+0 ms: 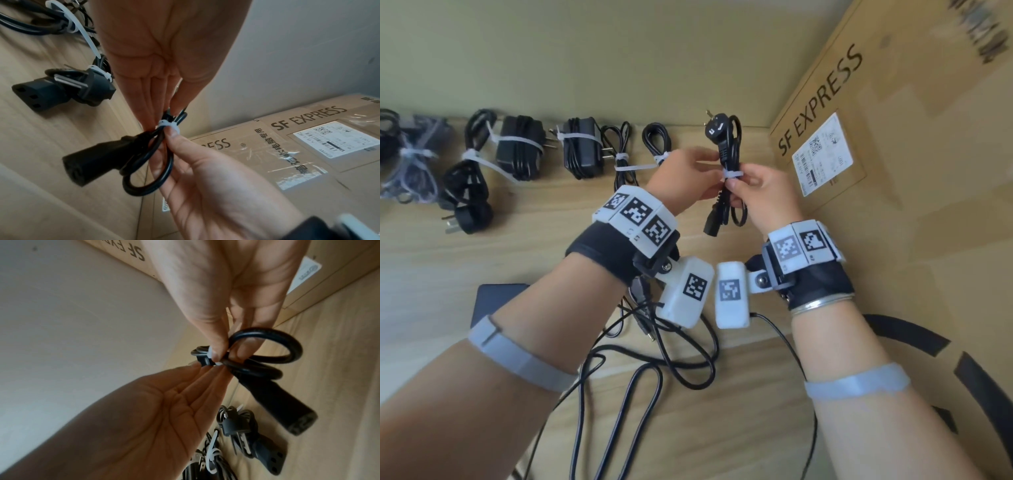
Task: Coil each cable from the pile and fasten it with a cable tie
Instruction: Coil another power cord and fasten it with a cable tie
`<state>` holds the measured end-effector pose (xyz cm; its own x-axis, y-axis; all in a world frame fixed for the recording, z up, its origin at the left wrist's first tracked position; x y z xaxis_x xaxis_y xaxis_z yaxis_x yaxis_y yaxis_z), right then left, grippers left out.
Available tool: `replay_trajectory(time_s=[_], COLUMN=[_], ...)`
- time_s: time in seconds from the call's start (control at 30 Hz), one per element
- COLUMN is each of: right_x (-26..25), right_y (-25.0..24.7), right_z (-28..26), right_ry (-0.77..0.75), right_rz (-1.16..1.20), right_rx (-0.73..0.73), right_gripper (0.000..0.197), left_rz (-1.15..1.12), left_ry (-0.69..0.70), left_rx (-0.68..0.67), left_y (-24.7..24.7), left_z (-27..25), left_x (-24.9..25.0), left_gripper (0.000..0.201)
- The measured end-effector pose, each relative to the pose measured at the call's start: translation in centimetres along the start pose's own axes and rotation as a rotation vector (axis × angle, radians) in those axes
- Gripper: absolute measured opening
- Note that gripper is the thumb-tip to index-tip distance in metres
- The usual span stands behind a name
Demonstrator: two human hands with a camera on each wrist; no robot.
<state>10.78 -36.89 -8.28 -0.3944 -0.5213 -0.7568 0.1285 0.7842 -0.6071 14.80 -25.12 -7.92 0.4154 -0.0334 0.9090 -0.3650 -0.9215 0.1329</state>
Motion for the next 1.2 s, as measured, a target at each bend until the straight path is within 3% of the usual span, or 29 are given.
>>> replay_trajectory(time_s=[0.27,0.57,0.87,1.2], right_x=[1.1,1.5,1.3,-0.6], right_y=[2.4,4.1,3.5,2.6], right_z=[3.8,6.1,5.2,1.6], right_ry=[0.058,0.076,0.056,0.057], right_rz=[0.036,-0.028,-0.259,-0.437], right_rx=[-0.020,-0.019,-0.045,0.062], right_gripper=[0.035,0.027,0.040,0.028], left_rz=[-0.004,0.055,-0.015,0.074], left_ry=[-0.004,0.034,0.043,0.072], left_rx=[-0.008,-0.009,-0.010,-0.013], left_y=[-1.0,-2.1,-3.8,-5.8], left_z=[2.0,3.1,2.5,-1.7], left_x=[-1.6,-2.0,-1.8,-0.2], left_gripper=[0.039,0.036,0.033,0.031])
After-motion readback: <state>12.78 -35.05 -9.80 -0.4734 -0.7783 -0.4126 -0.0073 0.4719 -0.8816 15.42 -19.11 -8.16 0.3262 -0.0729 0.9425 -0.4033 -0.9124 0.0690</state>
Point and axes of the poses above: each hand's wrist, its own z-axis towards the middle knuckle, its own y-axis out of the palm, x = y × z, the point moved 3 cm from there along z, towards the middle knuckle, and after that the axes turned 8 degrees about -z, right-handed, at the moved point
